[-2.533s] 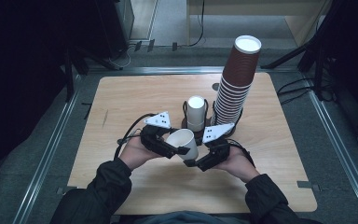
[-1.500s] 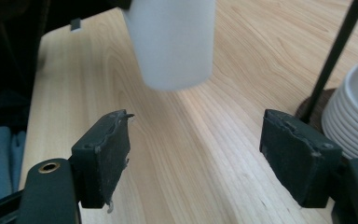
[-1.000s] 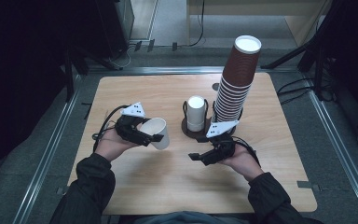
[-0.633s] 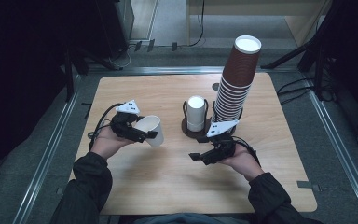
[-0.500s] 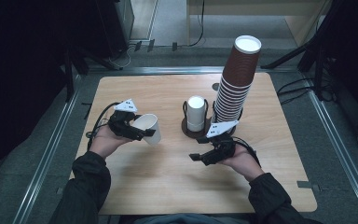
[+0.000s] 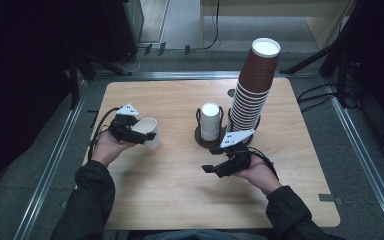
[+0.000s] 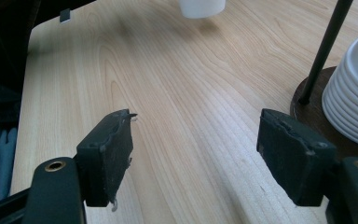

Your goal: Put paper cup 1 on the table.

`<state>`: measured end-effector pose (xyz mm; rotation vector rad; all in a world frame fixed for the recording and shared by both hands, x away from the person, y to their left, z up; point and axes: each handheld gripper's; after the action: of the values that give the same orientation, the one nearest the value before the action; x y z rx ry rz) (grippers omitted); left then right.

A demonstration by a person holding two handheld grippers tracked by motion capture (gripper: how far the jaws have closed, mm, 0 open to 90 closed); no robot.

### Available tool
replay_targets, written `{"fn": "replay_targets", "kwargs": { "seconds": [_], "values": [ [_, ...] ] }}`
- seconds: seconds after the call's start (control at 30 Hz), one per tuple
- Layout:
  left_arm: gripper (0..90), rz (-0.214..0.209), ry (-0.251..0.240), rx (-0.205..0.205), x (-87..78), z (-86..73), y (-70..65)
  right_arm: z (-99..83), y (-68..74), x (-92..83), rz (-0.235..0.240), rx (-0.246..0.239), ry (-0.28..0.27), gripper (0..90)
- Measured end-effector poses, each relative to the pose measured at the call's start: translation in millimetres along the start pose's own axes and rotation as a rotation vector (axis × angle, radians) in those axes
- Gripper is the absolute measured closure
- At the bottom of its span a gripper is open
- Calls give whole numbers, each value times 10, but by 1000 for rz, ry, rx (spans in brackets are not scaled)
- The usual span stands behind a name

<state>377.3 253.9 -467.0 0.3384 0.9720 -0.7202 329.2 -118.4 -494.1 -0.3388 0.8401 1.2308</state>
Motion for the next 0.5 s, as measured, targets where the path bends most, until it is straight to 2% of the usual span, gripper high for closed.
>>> {"fn": "replay_targets", "kwargs": {
  "seconds": [0.27,0.5],
  "values": [
    [247,73,46,-45,85,-70,153,-4,-6,-5,-3,0,1,268],
    [239,99,39,-78,119,-117,229,-5,-14,-8,-2,5,0,268]
  ]
}}
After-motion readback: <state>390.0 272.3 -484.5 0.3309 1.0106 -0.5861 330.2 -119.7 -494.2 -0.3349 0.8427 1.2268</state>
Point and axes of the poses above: each handheld gripper's, and its own axes: x roughly forward along the jaws, z roughly out of its top, y roughly to its left, and after that the axes turned 11 degrees about y, right-handed
